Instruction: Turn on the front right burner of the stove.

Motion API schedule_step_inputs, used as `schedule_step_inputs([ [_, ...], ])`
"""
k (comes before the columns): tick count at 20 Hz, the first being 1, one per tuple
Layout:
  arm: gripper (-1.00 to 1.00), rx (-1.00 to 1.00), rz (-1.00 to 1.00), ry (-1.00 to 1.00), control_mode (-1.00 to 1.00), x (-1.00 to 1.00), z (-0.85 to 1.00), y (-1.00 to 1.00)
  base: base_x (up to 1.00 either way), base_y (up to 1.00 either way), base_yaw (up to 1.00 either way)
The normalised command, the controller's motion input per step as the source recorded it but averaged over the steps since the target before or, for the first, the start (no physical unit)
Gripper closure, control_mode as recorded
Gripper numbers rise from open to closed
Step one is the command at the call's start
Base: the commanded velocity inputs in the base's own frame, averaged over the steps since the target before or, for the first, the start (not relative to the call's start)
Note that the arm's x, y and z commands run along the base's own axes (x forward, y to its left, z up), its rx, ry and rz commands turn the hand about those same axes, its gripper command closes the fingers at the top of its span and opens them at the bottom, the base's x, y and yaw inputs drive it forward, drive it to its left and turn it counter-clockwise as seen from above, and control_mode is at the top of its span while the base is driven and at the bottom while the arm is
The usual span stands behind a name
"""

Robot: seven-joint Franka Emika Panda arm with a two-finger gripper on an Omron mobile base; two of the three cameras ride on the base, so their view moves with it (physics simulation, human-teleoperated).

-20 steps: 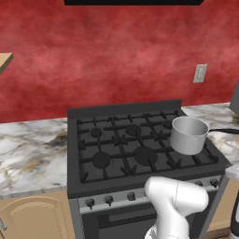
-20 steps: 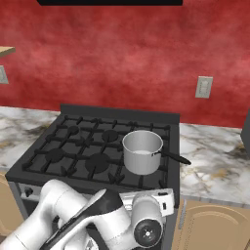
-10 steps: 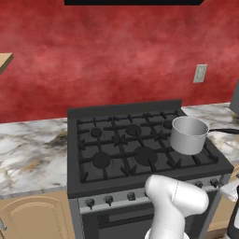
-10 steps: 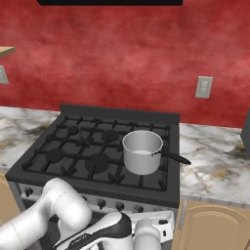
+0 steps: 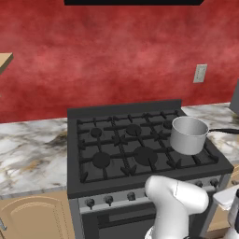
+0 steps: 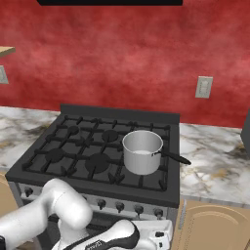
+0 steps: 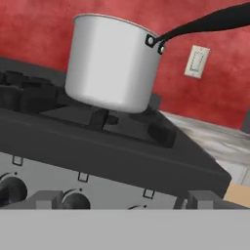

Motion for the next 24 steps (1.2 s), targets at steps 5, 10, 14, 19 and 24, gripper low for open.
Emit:
schedule_step_inputs([
  [5,-1.0,0.08,0.0,-0.07,-1.0,0.12,-0.36,-0.19,0.0,0.0,0.0],
  [10,-1.0,0.11,0.0,0.0,-1.0,0.19,-0.17,-0.29,0.0,0.0,0.0],
  [14,-1.0,0.08,0.0,0.0,-1.0,0.16,-0.24,-0.27,0.0,0.0,0.0],
  [19,-1.0,0.02,0.0,0.0,-1.0,0.13,-0.35,-0.14,0.0,0.0,0.0],
  [24,-1.0,0.07,0.0,0.0,-1.0,0.2,-0.16,-0.11,0.0,0.0,0.0],
])
